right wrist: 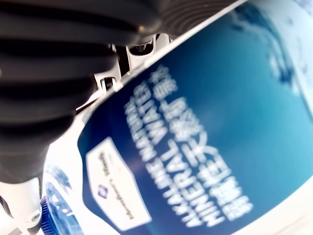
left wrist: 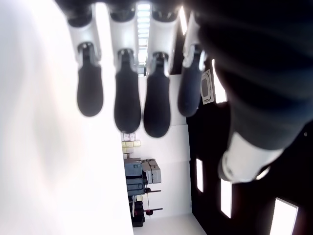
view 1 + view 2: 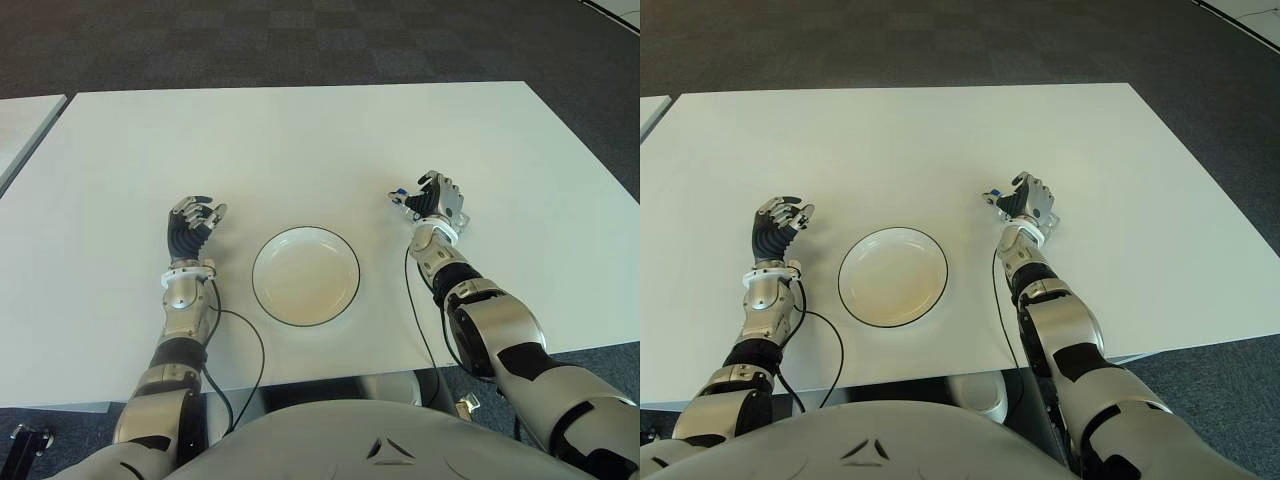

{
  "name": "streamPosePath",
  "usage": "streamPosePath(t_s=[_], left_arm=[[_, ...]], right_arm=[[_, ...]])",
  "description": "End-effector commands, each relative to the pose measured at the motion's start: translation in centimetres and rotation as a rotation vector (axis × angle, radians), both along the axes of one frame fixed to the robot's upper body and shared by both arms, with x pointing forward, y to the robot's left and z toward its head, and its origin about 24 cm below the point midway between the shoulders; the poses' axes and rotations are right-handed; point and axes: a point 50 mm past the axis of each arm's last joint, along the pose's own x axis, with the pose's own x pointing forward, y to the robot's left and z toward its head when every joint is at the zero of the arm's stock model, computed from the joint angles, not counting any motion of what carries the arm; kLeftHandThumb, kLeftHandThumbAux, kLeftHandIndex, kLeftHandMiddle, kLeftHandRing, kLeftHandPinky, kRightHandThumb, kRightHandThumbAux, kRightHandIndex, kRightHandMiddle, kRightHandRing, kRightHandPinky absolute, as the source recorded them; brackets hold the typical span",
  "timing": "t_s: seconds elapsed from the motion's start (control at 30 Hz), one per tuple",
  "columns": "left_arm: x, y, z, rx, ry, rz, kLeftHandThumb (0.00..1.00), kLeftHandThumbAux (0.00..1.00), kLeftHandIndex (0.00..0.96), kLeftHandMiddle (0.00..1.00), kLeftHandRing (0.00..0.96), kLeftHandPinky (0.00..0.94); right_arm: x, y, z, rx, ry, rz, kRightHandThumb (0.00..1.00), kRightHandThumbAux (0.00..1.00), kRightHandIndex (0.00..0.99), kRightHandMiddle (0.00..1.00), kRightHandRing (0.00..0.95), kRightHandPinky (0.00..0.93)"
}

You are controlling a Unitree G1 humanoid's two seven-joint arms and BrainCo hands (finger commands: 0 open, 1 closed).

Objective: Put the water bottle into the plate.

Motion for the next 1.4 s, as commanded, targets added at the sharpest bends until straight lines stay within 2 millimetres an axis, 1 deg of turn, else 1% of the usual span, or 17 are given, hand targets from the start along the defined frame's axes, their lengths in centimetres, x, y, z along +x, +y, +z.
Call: streamPosePath(t_s=[0.03,0.1,0.17,0.5,0.87,1.1,1.27,1.4], left_arm=[[-0.3,-0.1,-0.4,-0.005,0.023,-0.009,0.708,0.713,0.434,0.625,0.598,0.576],[-0.3,-0.1,-0.4,-0.005,0.021,-0.012,0.708,0.713,0.434,0.626,0.599,0.580],[-0.3,-0.1,-0.3,-0.008,0.020,-0.013,0.708,0.713,0.434,0.630,0.603,0.587],[-0.3,-0.2,-0.2,-0.009,0.004,-0.015,0.708,0.712,0.434,0.639,0.611,0.593],[-0.3,0.0,-0.2,0.005,0.024,-0.008,0.708,0.713,0.434,0.627,0.600,0.576],[-0.4,0.0,-0.2,0.009,0.008,-0.017,0.708,0.713,0.434,0.633,0.606,0.592],[-0.5,0.0,-0.1,0.009,-0.004,-0.013,0.708,0.712,0.434,0.641,0.614,0.603],[-0.5,0.0,-0.1,0.006,0.005,-0.005,0.708,0.713,0.434,0.630,0.601,0.578]], right_arm=[[-4.5,0.6,-5.8,0.106,0.280,-0.033,0.730,0.715,0.435,0.781,0.822,0.845],[-4.5,0.6,-5.8,0.111,0.277,-0.030,0.713,0.720,0.437,0.820,0.834,0.853],[-4.3,0.7,-5.5,0.119,0.258,-0.030,0.706,0.722,0.438,0.835,0.842,0.856],[-3.7,1.1,-4.6,0.147,0.155,-0.008,0.701,0.724,0.439,0.867,0.864,0.873],[-3.0,1.8,-3.6,0.168,0.066,0.015,0.702,0.724,0.439,0.868,0.865,0.868],[-2.2,2.6,-2.8,0.216,0.023,0.041,0.703,0.723,0.440,0.868,0.869,0.873],[-1.8,2.9,-2.2,0.253,-0.016,0.096,0.703,0.723,0.440,0.868,0.874,0.875],[-1.5,3.2,-1.8,0.276,-0.034,0.117,0.703,0.724,0.440,0.868,0.876,0.876]])
